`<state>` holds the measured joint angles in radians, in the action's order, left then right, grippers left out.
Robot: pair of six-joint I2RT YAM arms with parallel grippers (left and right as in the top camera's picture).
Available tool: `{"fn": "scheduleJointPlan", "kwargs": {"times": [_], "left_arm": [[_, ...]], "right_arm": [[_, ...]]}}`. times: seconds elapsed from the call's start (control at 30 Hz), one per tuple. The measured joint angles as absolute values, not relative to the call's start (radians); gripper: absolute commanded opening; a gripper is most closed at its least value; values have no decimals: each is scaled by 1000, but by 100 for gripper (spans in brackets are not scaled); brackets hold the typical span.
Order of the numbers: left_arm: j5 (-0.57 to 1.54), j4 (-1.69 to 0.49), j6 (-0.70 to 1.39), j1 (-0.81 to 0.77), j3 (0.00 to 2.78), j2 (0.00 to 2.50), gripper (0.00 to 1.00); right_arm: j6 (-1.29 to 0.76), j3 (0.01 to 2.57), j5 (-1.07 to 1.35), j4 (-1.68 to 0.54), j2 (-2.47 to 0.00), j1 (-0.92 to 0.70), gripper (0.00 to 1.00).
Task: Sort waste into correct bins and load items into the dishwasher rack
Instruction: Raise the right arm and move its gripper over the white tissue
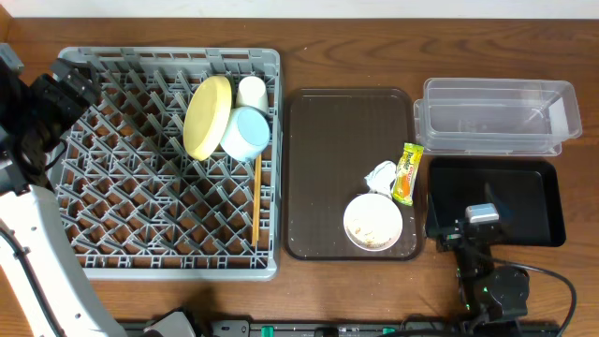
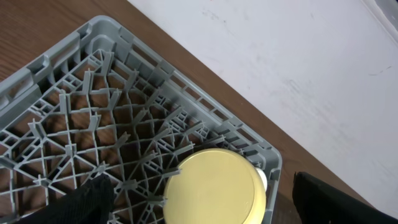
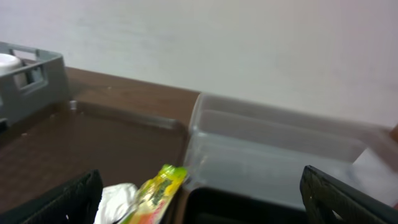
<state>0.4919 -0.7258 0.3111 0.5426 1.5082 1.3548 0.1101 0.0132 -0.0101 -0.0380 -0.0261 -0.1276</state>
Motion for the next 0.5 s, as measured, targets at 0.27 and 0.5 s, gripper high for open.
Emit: {"fn": "scheduleJointPlan", "kwargs": {"times": [0.27,0.5], "left_arm": [[495,-727,311,543,1508,1355,93],[496,-727,312,543,1508,1355,93]], "right_arm": [[-15,364,4,-320,-161,-128,99],[-84,1030,34,-935,-649,-128,99]]}}
